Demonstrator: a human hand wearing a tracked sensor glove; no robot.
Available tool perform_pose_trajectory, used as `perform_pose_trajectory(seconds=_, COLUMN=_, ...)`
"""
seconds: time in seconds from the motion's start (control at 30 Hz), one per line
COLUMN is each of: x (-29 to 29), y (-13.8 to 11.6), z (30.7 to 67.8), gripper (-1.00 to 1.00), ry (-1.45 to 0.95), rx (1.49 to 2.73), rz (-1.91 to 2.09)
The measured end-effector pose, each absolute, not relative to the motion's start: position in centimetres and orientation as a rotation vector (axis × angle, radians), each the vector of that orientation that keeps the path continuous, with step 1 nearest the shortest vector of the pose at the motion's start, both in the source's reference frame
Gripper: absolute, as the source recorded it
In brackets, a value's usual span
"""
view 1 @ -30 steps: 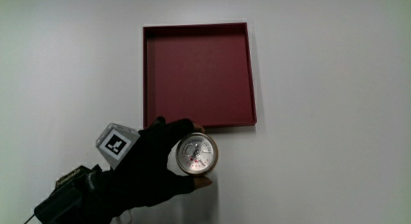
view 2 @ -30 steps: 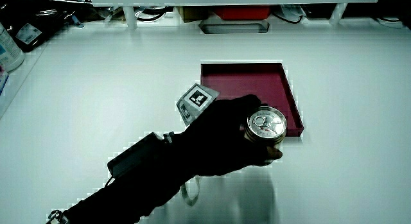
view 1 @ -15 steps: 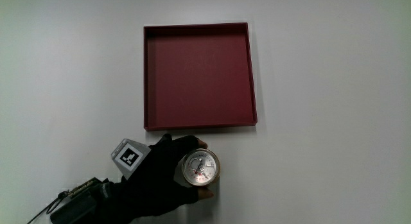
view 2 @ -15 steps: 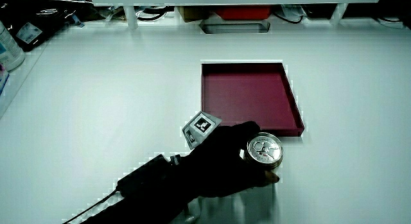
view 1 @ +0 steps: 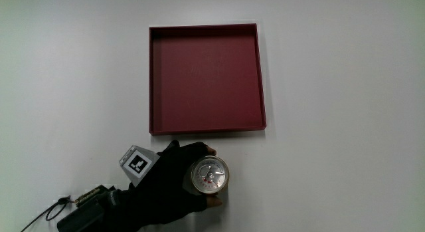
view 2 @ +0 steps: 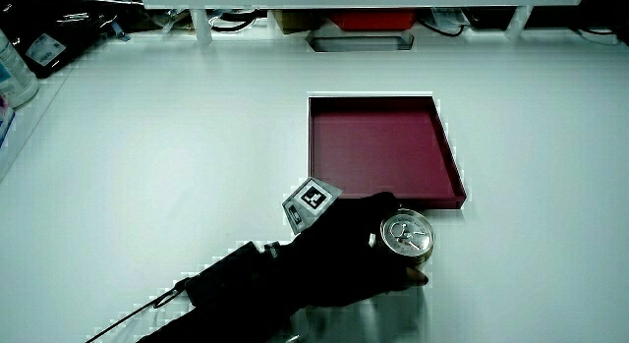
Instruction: Place red bull on desk
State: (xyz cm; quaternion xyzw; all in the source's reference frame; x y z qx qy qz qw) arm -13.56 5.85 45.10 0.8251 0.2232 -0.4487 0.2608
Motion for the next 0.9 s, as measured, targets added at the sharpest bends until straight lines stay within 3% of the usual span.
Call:
perform_pose_trajectory(seconds=0.03, x=-13.4, y=6.2, z=45.5, gripper=0.00, ry=0.428, rx=2.033, rz=-1.400)
perform_pose_trajectory(seconds=0.27, x=-13.5, y=6.3, z=45.8, gripper=-0.06, ry=0.413, rx=2.037, rz=-1.370)
perform_pose_trajectory(seconds=0.3, x=-13.5, y=5.9, z=45.4, gripper=-0.12, ry=0.582, rx=2.225, rz=-1.202)
perform_pose_trajectory(seconds=0.33, x=-13.4, y=6.2, z=45.9, gripper=-0.18, ry=0.440, rx=2.055, rz=-1.362)
perform_pose_trajectory(seconds=0.4, x=-13.4, y=6.3, z=46.0, gripper=-0.29, ry=0.405, rx=1.996, rz=-1.389)
perform_pose_trajectory(seconds=0.6, x=-13.5, y=6.0, z=46.5, gripper=-0.65, ry=0.483, rx=1.938, rz=-1.412)
perform_pose_trajectory(seconds=0.8, x=-13.7, y=6.1, z=46.6, gripper=-1.00, ry=0.496, rx=1.805, rz=-1.462)
perform_pose_trajectory(seconds=0.9, x=-14.2, y=5.8, z=46.0, gripper=-1.00, ry=0.484, rx=1.729, rz=-1.491)
